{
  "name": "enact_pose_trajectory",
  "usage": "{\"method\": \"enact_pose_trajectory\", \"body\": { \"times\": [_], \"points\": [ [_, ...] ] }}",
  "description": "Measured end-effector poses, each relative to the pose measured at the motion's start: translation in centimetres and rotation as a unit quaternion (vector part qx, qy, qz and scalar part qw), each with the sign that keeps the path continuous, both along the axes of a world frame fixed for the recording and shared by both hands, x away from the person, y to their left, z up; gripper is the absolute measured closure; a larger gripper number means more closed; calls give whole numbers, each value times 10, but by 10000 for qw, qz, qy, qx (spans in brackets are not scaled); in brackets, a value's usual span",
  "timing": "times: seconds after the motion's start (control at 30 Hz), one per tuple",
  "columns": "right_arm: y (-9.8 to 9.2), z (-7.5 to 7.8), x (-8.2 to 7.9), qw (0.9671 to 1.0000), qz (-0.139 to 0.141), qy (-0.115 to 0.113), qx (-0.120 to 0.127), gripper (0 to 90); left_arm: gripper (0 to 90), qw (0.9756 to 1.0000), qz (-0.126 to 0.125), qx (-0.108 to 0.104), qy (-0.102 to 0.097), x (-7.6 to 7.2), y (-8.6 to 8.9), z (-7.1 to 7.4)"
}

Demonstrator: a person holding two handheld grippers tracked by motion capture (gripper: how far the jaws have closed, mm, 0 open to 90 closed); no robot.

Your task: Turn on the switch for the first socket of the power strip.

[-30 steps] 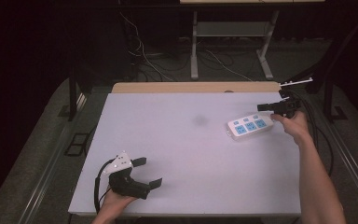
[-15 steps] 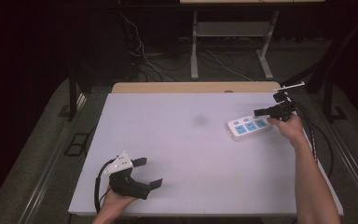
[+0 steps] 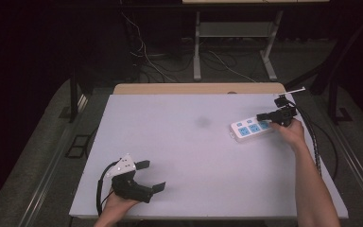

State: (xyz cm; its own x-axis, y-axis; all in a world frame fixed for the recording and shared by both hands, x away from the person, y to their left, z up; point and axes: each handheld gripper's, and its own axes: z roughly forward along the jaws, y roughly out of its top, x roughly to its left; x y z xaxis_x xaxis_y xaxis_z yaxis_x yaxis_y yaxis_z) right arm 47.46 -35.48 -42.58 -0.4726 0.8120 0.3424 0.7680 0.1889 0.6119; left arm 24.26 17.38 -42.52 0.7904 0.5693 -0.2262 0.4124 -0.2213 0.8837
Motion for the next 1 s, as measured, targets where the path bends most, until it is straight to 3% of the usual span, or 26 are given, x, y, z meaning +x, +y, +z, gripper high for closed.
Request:
{"method": "enact_pose_trajectory", "body": {
  "times": [0.33, 0.53, 0.8, 1.0],
  "points": [
    [-2, 1, 2, 9999, -123, -116, 3, 893, 0, 10000, -1, 16, 4, 0, 0, 0],
    [-2, 0, 1, 9998, -56, -191, -23, 895, 0, 10000, -11, 11, 12, 0, -1, 0],
    [-7, -7, -3, 9990, -215, -319, 221, 899, 0, 10000, -50, 26, 32, -1, -2, -1],
    [-7, -7, -1, 9992, -274, -188, 232, 900, 0, 10000, -48, 21, 46, -1, -2, -1]
  ]
}}
